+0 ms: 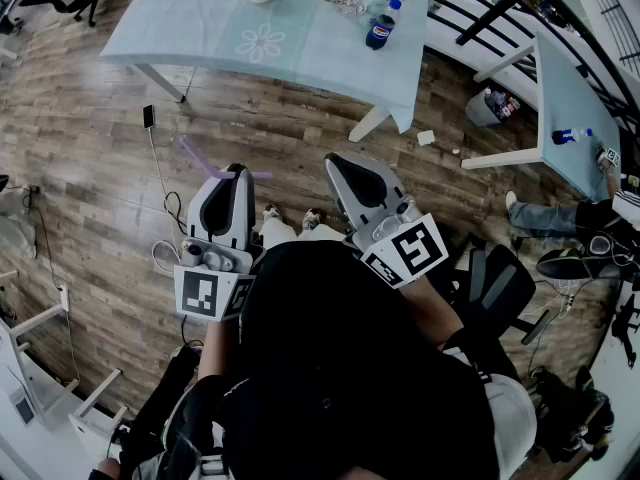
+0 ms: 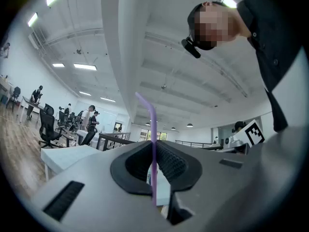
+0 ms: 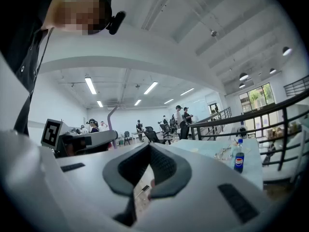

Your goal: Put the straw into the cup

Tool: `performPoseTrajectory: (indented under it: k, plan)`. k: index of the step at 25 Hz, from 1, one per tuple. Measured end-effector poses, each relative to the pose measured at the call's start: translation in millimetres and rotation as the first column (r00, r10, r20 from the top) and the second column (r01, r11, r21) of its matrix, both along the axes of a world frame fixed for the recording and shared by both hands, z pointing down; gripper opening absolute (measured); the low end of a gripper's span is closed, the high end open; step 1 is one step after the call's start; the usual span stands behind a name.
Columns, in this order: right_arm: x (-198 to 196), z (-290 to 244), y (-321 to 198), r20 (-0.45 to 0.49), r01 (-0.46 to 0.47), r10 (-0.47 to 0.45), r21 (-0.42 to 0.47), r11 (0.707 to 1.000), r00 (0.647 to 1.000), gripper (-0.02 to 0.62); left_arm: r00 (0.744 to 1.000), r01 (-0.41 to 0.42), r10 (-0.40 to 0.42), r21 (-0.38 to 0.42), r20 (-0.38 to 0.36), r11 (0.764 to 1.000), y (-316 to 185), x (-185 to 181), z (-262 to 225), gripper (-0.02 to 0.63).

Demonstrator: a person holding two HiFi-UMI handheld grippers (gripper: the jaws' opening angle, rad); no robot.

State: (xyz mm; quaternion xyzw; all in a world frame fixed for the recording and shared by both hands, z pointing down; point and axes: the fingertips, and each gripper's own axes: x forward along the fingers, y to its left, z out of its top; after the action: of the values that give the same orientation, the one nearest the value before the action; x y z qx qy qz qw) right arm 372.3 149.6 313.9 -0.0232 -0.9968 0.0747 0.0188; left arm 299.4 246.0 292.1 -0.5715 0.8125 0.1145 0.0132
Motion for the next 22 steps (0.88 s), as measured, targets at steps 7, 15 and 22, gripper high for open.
performPoseTrajectory:
  k: [7,15,22]
  plan:
    - [3,1,0,-0.001,0.03,-0.03,-0.002,1.0,1.0,0.008,1.0,0.017,-0.017,-0.017,-0.011,1.0,-2,8,3,0.032]
    - [2,3,0,-0.004,0.064,-0.064,-0.008,0.998,0.998,0.008,1.0,0.025,-0.026,-0.032,-0.013,0.999,-6,14,3,0.032]
    - [-6,0,-2,0.021,0.07,-0.07,-0.041,0.997,0.997,0.008,0.998,0.055,-0.055,-0.008,-0.007,0.998,-7,1,-2,0.032]
